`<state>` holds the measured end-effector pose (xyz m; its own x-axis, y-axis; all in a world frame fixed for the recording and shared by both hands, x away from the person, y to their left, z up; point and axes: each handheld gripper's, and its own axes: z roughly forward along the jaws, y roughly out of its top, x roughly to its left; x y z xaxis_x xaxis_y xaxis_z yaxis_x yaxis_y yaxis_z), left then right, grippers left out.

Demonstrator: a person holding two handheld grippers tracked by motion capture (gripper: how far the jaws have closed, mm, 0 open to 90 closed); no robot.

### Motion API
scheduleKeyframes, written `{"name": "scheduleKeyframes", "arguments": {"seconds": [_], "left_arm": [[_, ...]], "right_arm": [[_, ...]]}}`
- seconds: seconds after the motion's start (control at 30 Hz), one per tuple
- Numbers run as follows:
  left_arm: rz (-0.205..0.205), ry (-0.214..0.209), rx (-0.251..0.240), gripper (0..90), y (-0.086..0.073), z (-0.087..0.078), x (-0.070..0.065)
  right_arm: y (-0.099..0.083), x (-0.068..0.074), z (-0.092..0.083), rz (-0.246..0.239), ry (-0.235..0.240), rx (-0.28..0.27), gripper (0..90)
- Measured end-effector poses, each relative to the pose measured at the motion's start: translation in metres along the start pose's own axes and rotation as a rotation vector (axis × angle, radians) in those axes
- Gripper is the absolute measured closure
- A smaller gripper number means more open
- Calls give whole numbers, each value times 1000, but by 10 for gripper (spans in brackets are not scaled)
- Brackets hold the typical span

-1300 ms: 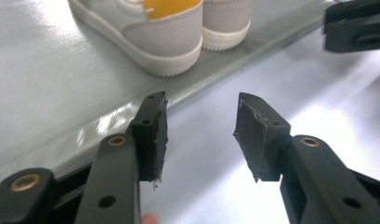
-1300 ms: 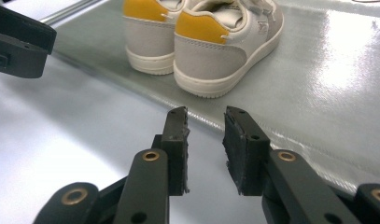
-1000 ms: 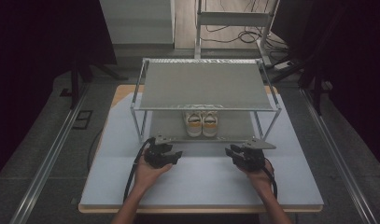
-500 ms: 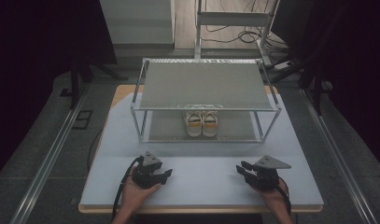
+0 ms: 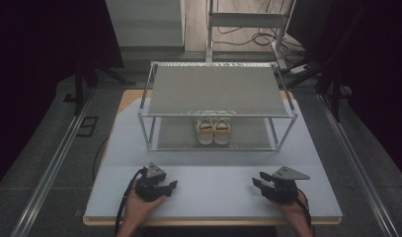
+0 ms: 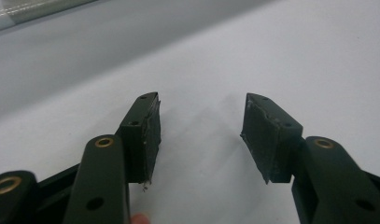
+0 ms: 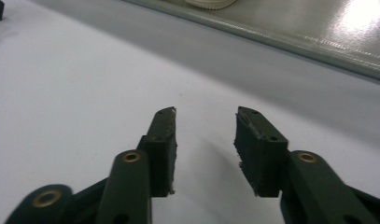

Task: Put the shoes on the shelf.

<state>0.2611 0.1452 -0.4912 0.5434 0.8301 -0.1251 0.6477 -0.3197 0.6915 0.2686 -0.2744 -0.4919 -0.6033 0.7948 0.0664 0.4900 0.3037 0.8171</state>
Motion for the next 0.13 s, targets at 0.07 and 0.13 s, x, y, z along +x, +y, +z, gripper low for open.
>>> {"name": "scheduleKeyframes", "arguments": {"seconds": [0.07,0.13], "left_arm": [[0,7,-1,449,0,-1,2],[-4,8,-3,439,0,-2,3]], "right_arm": [[0,-1,-1,4,-10,-9,539],[1,-2,-2,11,-16,-15,525]]}}
